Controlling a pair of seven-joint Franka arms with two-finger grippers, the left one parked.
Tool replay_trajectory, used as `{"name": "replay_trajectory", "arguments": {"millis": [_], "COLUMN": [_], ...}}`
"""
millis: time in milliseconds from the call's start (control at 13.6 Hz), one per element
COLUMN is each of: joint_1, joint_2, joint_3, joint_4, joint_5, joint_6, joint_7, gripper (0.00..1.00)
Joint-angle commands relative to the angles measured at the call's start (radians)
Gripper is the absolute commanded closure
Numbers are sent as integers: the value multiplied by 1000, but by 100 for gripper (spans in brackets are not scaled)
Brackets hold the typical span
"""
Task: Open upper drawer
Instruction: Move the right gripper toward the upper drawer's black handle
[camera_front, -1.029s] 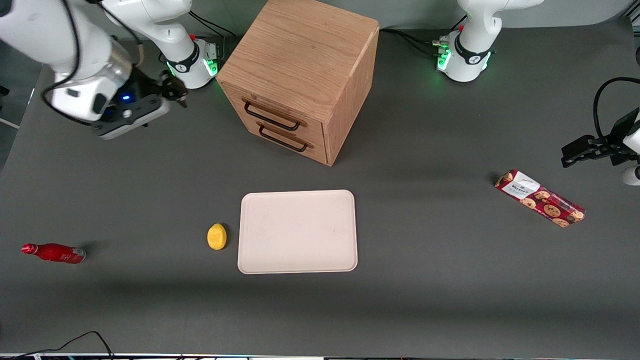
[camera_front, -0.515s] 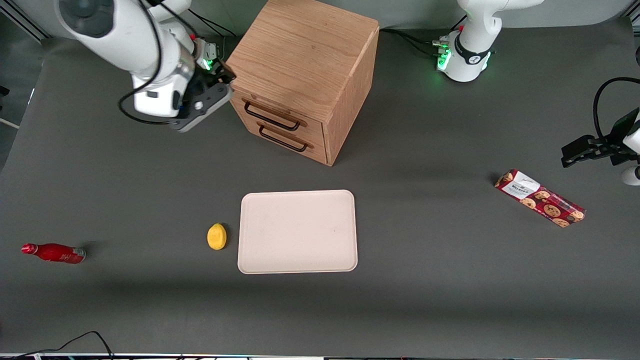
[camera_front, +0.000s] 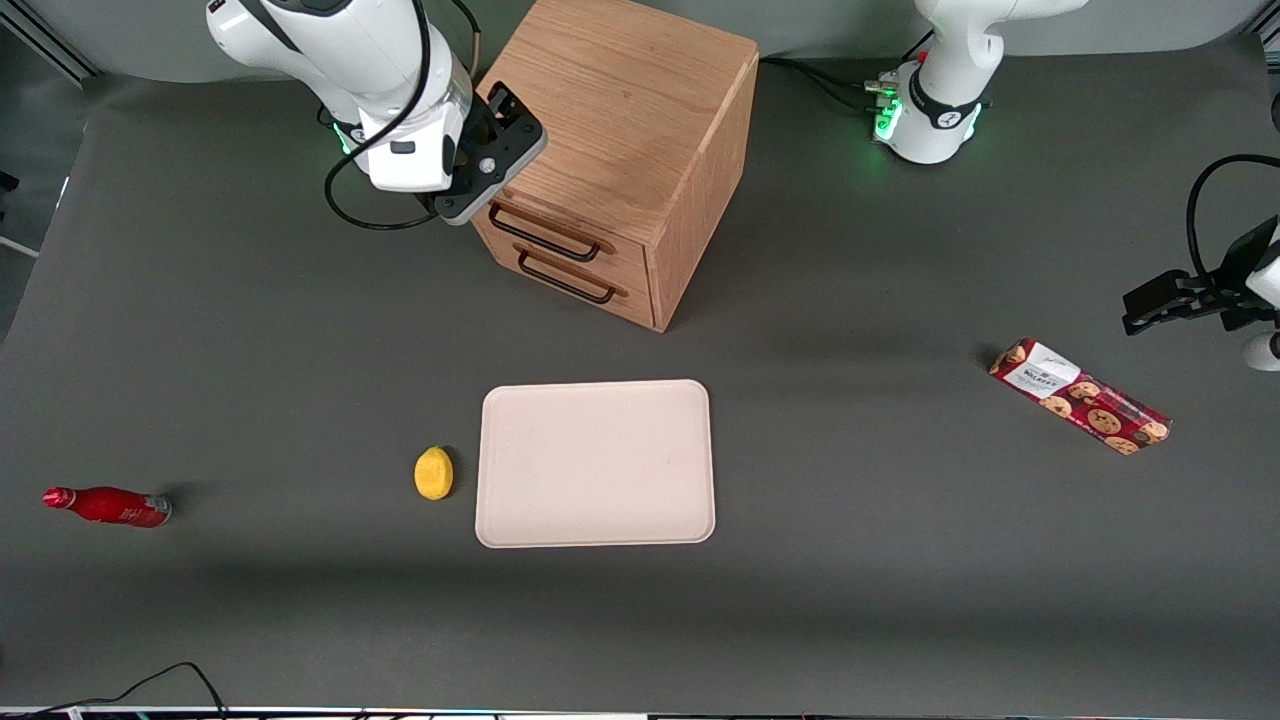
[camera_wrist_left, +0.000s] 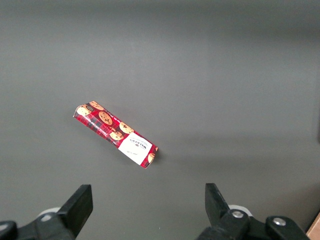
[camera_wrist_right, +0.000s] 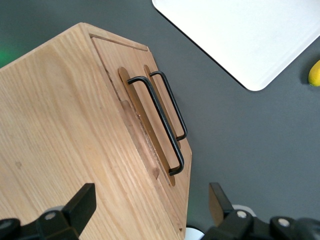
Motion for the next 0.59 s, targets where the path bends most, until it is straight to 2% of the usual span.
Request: {"name": "replay_trajectory", "arguments": {"millis": [0, 74, 147, 515], "joint_1": [1, 12, 10, 3], "joint_2": [37, 51, 59, 129], "joint_3": [-68, -129, -148, -157], "joint_4": [4, -9, -30, -35], "joint_5": [143, 225, 264, 213], "joint_6": [-6, -16, -14, 45], "joint_7": [-108, -200, -242, -252], "gripper": [0, 0, 0, 0]}}
